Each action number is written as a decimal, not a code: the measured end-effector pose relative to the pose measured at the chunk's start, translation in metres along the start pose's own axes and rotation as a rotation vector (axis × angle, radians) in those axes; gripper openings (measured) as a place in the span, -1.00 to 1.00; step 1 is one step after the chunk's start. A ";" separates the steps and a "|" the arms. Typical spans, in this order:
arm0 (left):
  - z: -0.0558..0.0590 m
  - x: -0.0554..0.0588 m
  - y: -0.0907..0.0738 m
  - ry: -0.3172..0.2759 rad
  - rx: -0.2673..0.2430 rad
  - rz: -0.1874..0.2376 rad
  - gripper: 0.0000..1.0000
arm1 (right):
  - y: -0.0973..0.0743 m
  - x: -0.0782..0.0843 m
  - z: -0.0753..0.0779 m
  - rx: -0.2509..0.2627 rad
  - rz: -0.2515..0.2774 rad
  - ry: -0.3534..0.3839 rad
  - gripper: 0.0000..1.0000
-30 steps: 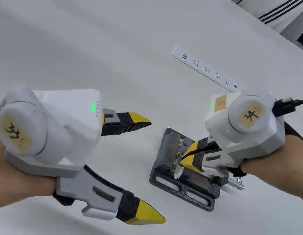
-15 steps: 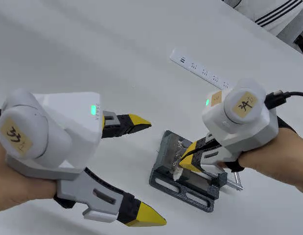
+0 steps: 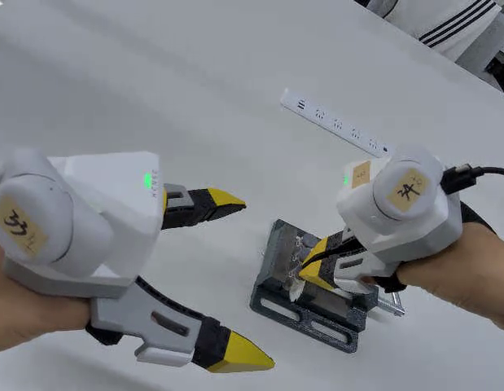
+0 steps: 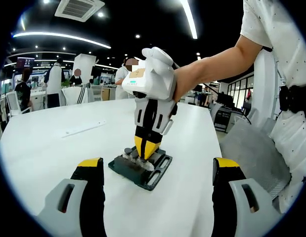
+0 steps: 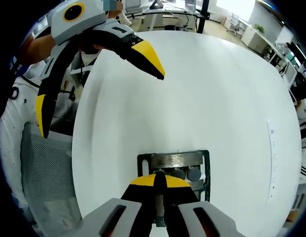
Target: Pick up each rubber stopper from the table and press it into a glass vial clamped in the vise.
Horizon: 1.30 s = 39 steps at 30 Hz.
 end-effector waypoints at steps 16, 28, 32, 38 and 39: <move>0.002 -0.005 -0.006 0.008 -0.012 -0.012 0.81 | 0.000 0.001 -0.001 0.010 0.024 0.008 -0.99; 0.001 -0.008 -0.007 0.020 -0.010 -0.023 0.80 | 0.000 0.002 -0.002 0.017 0.038 0.008 -0.99; 0.001 -0.007 -0.008 0.020 -0.011 -0.026 0.81 | -0.002 0.004 -0.001 0.027 0.042 0.012 -0.91; 0.002 -0.007 -0.008 0.022 -0.007 -0.031 0.81 | -0.011 0.008 -0.003 0.036 0.071 0.027 -0.88; 0.001 -0.006 -0.008 0.023 -0.007 -0.033 0.81 | -0.013 0.008 -0.003 0.039 0.081 0.036 -0.87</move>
Point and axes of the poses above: the centre of the closed fingertips' face, and the gripper's own axes: y roughly forward along the fingers, z roughly to its right, x roughly out of its underside, the point moved 6 cm from there along -y, roughly backward along the fingers, and after that the axes turned 13 degrees about y, right-handed, at the moved point
